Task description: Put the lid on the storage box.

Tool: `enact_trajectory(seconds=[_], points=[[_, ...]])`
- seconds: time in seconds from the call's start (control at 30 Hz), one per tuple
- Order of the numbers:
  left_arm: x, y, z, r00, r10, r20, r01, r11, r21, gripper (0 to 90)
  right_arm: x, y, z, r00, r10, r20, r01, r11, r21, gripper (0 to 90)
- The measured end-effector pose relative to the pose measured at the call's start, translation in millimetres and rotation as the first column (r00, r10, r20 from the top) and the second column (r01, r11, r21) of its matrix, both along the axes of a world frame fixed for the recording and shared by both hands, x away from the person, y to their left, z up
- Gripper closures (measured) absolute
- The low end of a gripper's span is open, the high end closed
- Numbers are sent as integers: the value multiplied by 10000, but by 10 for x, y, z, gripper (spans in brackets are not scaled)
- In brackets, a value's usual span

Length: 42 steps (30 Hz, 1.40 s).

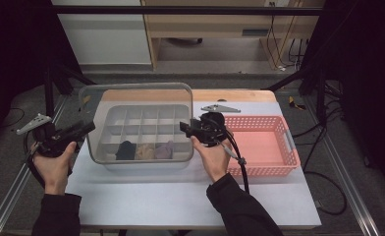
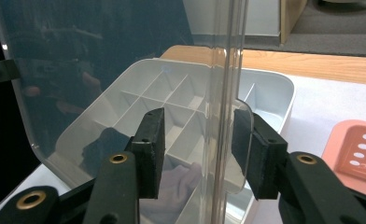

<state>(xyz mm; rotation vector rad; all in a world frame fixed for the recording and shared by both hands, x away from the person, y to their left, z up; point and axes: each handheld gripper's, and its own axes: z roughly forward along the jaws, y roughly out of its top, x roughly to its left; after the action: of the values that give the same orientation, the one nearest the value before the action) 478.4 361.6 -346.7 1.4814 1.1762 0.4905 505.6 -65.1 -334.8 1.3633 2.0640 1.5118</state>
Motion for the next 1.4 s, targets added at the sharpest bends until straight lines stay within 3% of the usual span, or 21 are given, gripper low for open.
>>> enact_trajectory(seconds=[0.7,1.4], points=[[195,13,-100,9991,231,-360,-227,9997,110,550,256,80,-147,9978,-149,-644,148,9999,-13,527],[366,-32,-218,9984,364,-425,-343,9982,493,503,373,166,-286,9983,-460,-354,449,9985,-305,444]])
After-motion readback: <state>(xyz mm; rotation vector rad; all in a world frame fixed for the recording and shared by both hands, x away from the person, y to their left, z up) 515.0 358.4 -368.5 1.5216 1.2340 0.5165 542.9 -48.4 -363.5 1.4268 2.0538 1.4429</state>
